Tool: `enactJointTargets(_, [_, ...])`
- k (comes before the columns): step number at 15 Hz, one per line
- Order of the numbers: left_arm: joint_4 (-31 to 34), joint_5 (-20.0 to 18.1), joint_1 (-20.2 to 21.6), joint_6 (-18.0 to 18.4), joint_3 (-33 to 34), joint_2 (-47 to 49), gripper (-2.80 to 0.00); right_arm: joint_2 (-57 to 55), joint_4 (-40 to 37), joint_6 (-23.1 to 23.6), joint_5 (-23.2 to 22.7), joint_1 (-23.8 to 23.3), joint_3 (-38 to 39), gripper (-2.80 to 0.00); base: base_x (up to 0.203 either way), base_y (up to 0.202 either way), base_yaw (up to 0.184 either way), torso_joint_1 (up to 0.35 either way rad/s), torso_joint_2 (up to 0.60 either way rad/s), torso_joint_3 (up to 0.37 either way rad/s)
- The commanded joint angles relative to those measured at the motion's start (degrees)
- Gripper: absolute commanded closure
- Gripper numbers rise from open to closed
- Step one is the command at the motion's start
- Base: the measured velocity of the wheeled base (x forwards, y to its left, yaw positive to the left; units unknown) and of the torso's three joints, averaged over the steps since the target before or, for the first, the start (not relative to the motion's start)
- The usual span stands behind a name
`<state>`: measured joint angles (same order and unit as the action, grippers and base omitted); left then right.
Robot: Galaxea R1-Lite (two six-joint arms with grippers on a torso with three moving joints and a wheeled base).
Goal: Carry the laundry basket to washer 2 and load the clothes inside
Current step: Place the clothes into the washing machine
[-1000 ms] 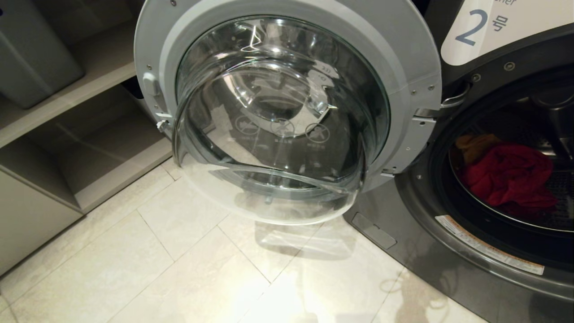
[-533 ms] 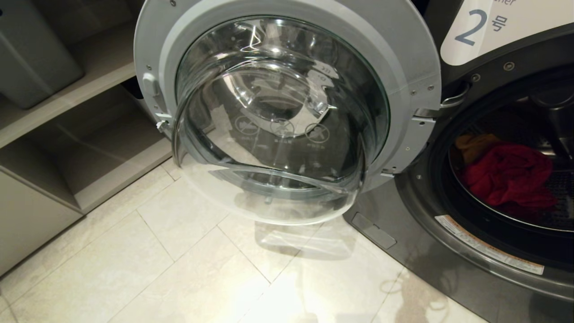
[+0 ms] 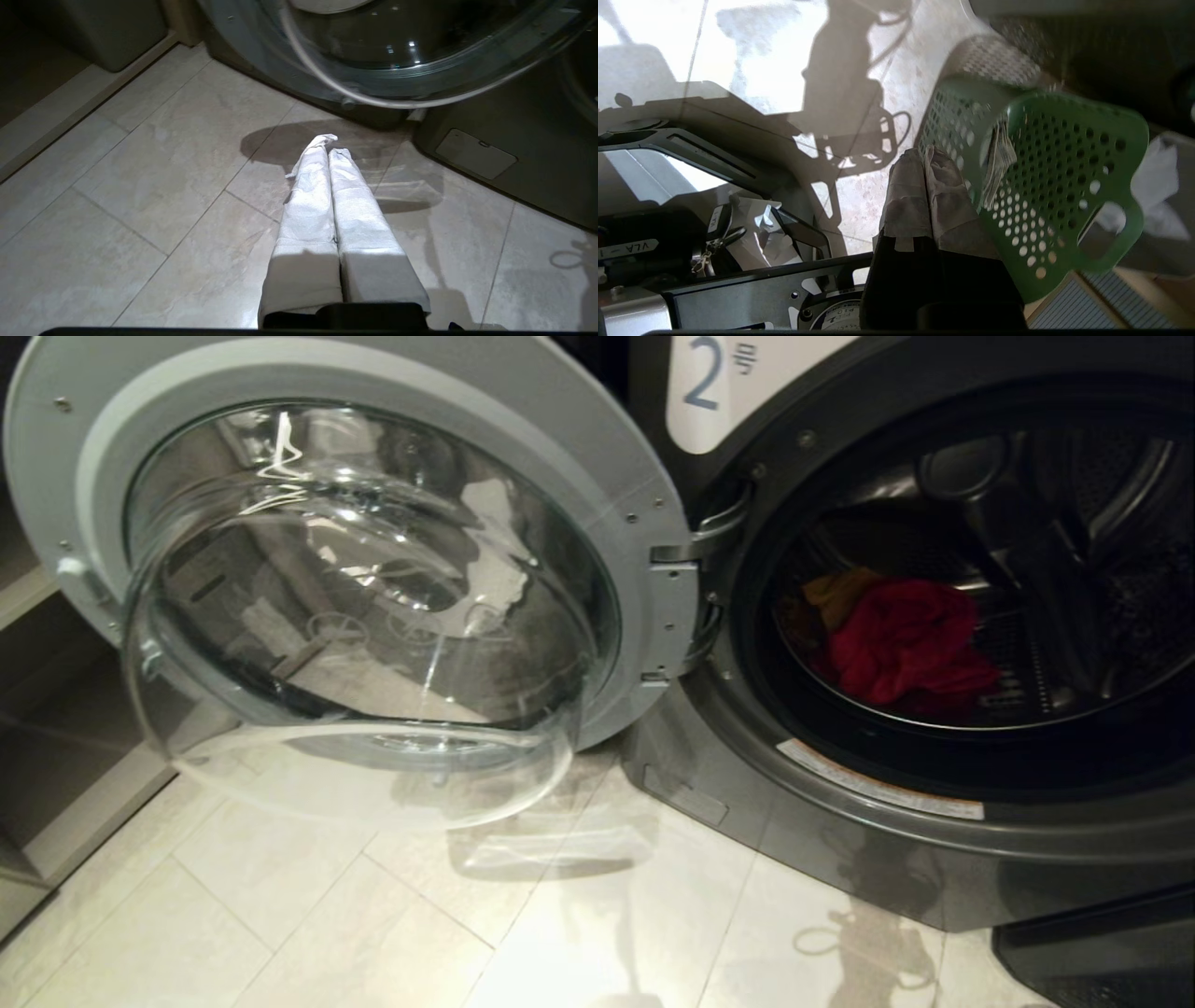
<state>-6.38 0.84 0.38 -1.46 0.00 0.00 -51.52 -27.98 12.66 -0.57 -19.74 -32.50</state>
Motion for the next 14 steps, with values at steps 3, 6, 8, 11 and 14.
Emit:
enactJointTargets(3, [0.0,0.0,0.0,0.0,2.3,0.0,0.0,-0.1,-0.1,0.1,0.0,0.0,0.0,0.0,0.0,0.009,-0.174,0.003,0.0,0.002])
enactJointTargets(6, [0.0,0.0,0.1,0.0,2.3,0.0,0.0,-0.1,-0.1,-0.1,0.1,0.0,0.3,0.0,0.0,0.009,-0.176,0.003,0.0,0.002])
enactJointTargets(8, [0.0,0.0,0.0,0.0,2.3,0.0,0.0,-0.1,-0.2,-0.2,0.1,-0.1,1.0,0.0,0.002,0.01,-0.179,0.003,0.0,0.002])
enactJointTargets(11, [0.0,0.0,0.0,0.0,2.3,0.1,0.0,-0.1,-0.2,-0.4,0.0,-0.1,2.7,0.0,0.0,0.008,-0.176,0.002,0.0,0.002])
enactJointTargets(14, [0.0,0.0,0.0,0.0,2.3,0.0,0.0,-3.1,-0.2,-0.5,-1.0,-0.1,4.1,0.0,0.002,0.008,-0.17,0.004,0.0,0.002])
